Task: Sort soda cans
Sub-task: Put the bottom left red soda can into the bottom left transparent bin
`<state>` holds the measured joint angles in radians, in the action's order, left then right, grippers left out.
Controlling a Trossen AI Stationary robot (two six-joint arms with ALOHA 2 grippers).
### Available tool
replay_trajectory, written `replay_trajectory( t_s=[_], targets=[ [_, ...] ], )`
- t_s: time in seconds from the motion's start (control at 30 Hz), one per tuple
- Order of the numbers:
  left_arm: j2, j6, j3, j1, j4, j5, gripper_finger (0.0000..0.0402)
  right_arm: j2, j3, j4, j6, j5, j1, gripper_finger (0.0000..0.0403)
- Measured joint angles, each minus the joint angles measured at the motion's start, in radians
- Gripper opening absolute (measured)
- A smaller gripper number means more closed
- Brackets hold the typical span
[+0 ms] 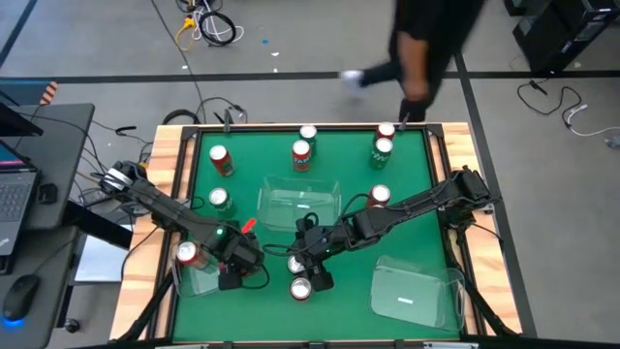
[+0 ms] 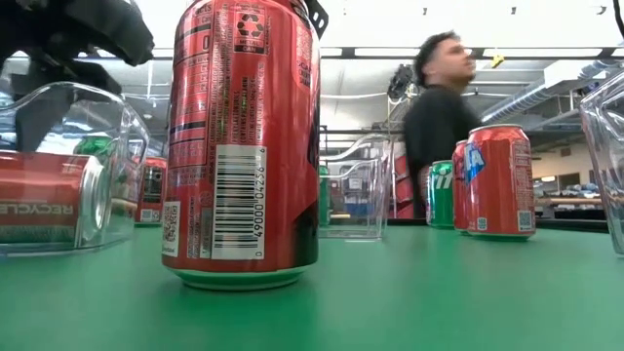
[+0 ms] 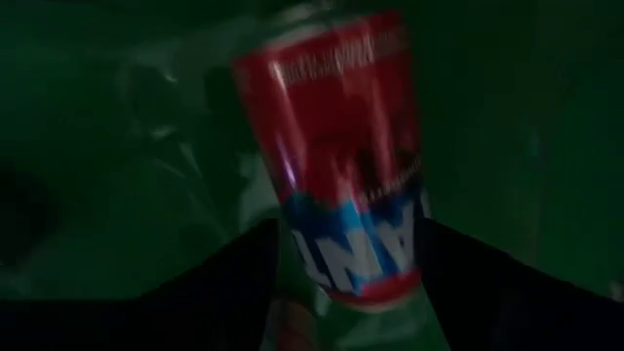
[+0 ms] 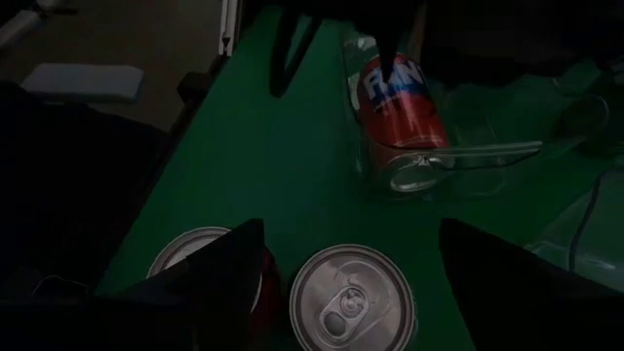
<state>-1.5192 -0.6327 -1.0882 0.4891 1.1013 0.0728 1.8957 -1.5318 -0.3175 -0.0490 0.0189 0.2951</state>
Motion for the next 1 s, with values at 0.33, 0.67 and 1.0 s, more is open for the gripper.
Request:
replay_trajectory(
  t_s=[0.33, 0.67, 1.0],
  targets=[
    [0.001, -0.031, 0.000, 0.004, -0.046, -0.032, 0.0291, 0.000, 0.000, -0.009, 0.000, 0.000, 0.000, 0.0297],
    [0.000, -0.092, 0.090, 0.004, -0.057, -0.001, 0.0290, 0.000, 0.000, -0.023, -0.002, -0.001, 0.006, 0.0296],
    [0.003, -0.117, 0.115, 0.005, -0.092, -0.031, 0.0288, 0.000, 0.000, -0.022, 0.000, -0.001, 0.006, 0.0296]
  ],
)
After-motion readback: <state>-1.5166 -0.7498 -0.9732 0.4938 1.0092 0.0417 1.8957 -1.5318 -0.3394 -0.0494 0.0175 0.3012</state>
